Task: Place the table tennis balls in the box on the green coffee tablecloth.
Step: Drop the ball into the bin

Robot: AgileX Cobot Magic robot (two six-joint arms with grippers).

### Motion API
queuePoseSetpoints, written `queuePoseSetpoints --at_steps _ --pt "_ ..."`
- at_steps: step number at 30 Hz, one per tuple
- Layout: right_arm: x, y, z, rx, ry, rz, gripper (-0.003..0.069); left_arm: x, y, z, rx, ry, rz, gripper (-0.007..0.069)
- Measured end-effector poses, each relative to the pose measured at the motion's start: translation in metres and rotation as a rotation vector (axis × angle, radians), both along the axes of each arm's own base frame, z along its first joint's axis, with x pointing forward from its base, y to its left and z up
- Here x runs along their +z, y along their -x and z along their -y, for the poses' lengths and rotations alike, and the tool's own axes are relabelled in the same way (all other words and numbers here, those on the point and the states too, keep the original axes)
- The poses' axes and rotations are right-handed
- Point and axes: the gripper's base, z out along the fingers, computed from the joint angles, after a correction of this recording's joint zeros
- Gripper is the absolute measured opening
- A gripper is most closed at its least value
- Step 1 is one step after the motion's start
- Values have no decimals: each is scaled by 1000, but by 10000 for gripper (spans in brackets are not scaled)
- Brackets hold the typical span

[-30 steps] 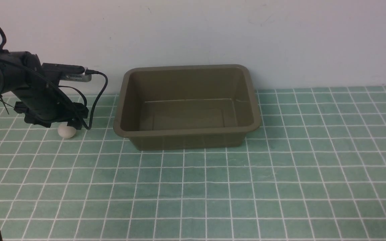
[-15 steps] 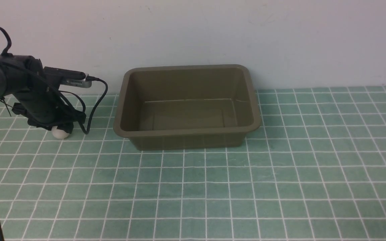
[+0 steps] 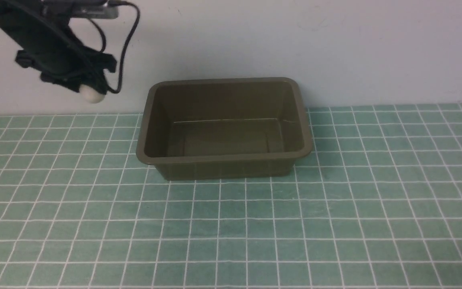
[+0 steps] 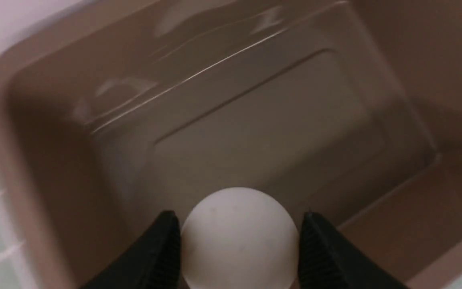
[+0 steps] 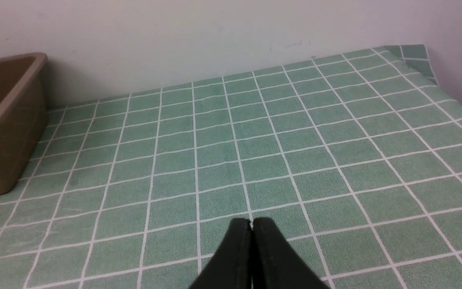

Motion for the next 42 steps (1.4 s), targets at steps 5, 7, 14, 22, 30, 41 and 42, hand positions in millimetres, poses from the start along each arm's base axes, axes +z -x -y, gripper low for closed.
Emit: queuePoseSetpoints --at_steps 5,7,14,22,30,41,42 --pt "0 0 0 0 0 -1 -10 -50 -12 51 -141 -48 48 335" --pt "0 0 0 0 0 -1 -10 -68 -17 58 -153 -57 56 335" --pt "0 0 0 0 0 -1 -10 -107 -28 63 -149 -74 41 335" --pt "0 0 0 0 0 -1 -10 -109 -29 62 -157 -97 57 454" --pt "0 0 0 0 0 -1 -10 -43 -8 55 -223 -141 36 335" --pt "0 0 0 0 0 -1 -10 93 110 19 -262 -66 173 -4" --pt "0 0 0 0 0 -1 -10 99 126 14 -251 -43 201 -4"
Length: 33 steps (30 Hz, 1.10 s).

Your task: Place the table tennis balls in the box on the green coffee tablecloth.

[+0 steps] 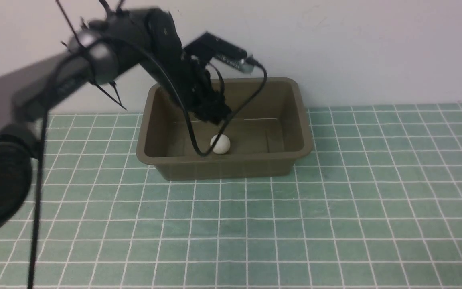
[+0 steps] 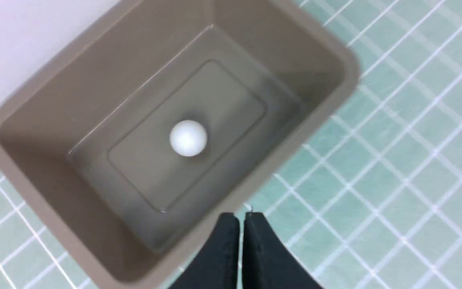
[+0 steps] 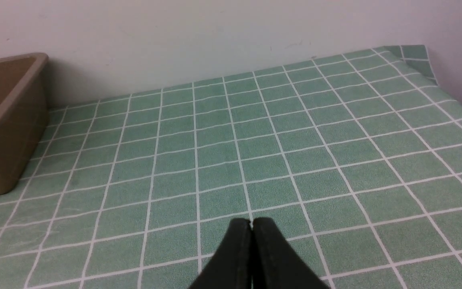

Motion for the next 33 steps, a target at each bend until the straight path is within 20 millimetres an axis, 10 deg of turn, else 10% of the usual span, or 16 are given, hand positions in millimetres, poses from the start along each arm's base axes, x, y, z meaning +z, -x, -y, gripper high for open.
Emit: queuePoseSetpoints --at_steps 13,19,33 --pt "0 0 0 0 0 0 -10 15 224 -85 164 410 611 -4" --pt "1 0 0 0 1 4 -10 -21 329 -133 231 618 1128 -4" --pt "-4 1 0 1 -8 -50 -10 -111 254 -142 719 522 970 -4"
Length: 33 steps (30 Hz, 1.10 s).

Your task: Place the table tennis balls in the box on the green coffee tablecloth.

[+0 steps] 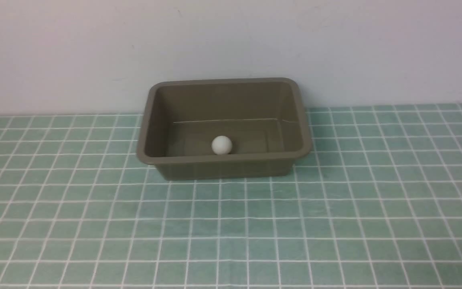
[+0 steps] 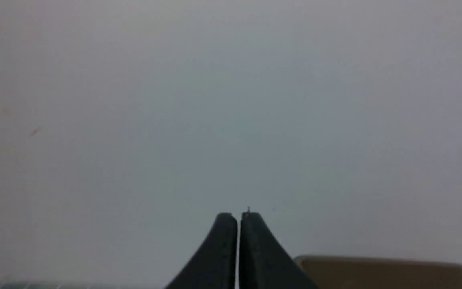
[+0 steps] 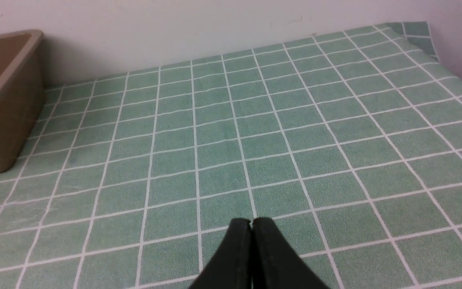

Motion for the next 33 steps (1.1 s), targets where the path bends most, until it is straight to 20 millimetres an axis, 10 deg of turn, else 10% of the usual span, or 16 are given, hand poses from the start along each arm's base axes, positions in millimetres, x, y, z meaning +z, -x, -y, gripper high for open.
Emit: queuePoseSetpoints --at_steps 8,25,33 --pt "0 0 0 0 0 1 -10 -66 5 -9 130 96 -132 -4" --pt "0 0 0 0 -2 1 -10 -63 11 -7 157 -92 -68 -4" --pt "0 0 0 0 -2 1 -10 -88 8 6 5 -211 -340 -4"
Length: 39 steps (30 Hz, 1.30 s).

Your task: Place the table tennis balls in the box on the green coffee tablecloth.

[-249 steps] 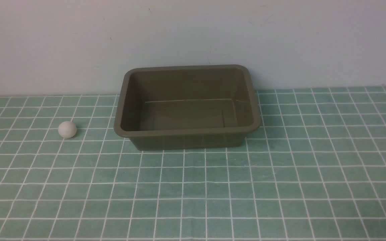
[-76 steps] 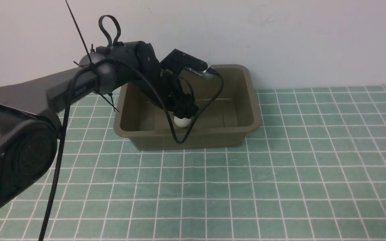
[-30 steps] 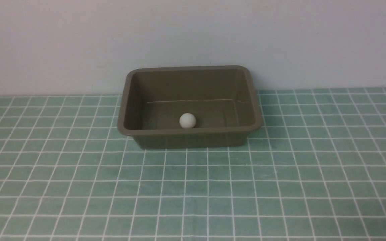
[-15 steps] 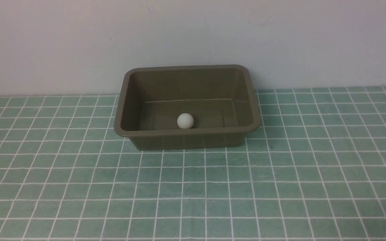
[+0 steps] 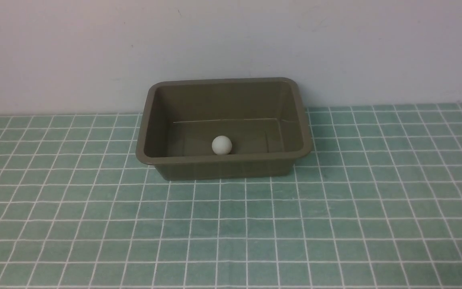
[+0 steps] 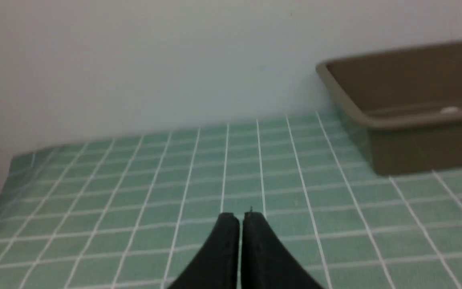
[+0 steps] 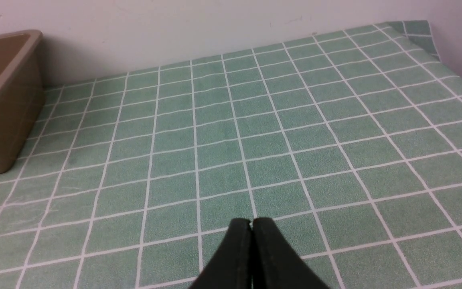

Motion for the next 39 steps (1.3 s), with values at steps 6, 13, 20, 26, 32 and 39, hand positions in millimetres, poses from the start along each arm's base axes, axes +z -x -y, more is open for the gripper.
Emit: queuePoseSetpoints --at_steps 6,13,20,26,32,39 --pt "0 0 0 0 0 0 -10 -17 3 2 -33 -29 -188 -4" --pt "0 0 0 0 0 0 -10 -19 4 3 -36 -29 -209 -4" --pt "0 0 0 0 0 0 -10 -19 4 3 -35 -28 -209 -4" --pt "0 0 0 0 -1 0 -10 -19 4 3 -36 -28 -209 -4" --pt "0 0 0 0 -1 0 -10 -19 4 3 -36 -28 -209 -4" --pt "0 0 0 0 -1 0 -10 -19 4 3 -36 -28 -209 -4"
